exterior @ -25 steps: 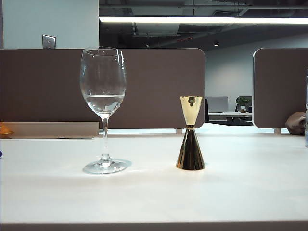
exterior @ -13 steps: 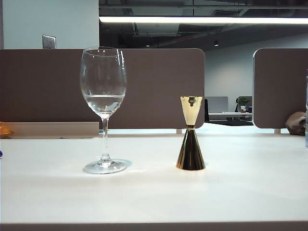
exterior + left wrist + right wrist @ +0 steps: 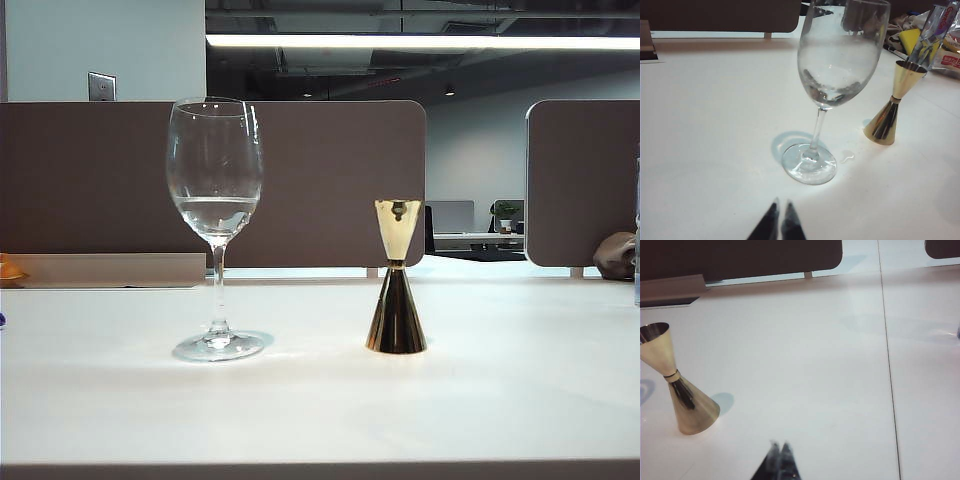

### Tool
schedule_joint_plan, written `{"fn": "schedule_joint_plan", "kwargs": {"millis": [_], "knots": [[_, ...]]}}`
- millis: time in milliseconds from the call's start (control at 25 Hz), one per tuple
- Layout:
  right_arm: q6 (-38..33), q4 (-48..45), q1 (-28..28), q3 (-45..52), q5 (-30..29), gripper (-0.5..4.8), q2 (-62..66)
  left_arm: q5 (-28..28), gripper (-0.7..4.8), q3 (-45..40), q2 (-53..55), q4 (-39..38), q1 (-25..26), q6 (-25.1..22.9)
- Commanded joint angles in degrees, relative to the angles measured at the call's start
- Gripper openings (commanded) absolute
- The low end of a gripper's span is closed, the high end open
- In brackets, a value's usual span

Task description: Pick up the jigger and pour the water inside into the glass.

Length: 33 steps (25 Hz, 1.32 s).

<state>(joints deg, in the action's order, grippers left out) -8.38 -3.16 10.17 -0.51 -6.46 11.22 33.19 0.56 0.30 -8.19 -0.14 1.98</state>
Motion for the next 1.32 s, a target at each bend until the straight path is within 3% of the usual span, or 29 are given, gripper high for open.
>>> {"fn": "schedule_joint_plan", "kwargs": {"millis": [40, 320, 839, 1319], "knots": [[-0.2, -0.5, 0.0, 0.5, 0.4, -0.05, 0.0, 0.0, 0.22, -0.1, 0.0, 0.1, 0.1, 0.0], [-0.2, 4.1, 0.0, 0.5, 6.4, -0.05, 0.0, 0.0, 0.22, -0.1, 0.0, 0.2, 0.1, 0.0], [-0.3, 10.3, 0.4, 0.5, 5.0, 0.04, 0.0, 0.0, 0.22, -0.1, 0.0, 0.2, 0.1, 0.0], [-0.3, 10.3, 2.5, 0.5, 5.0, 0.04, 0.0, 0.0, 0.22, -0.1, 0.0, 0.2, 0.1, 0.0]]}}
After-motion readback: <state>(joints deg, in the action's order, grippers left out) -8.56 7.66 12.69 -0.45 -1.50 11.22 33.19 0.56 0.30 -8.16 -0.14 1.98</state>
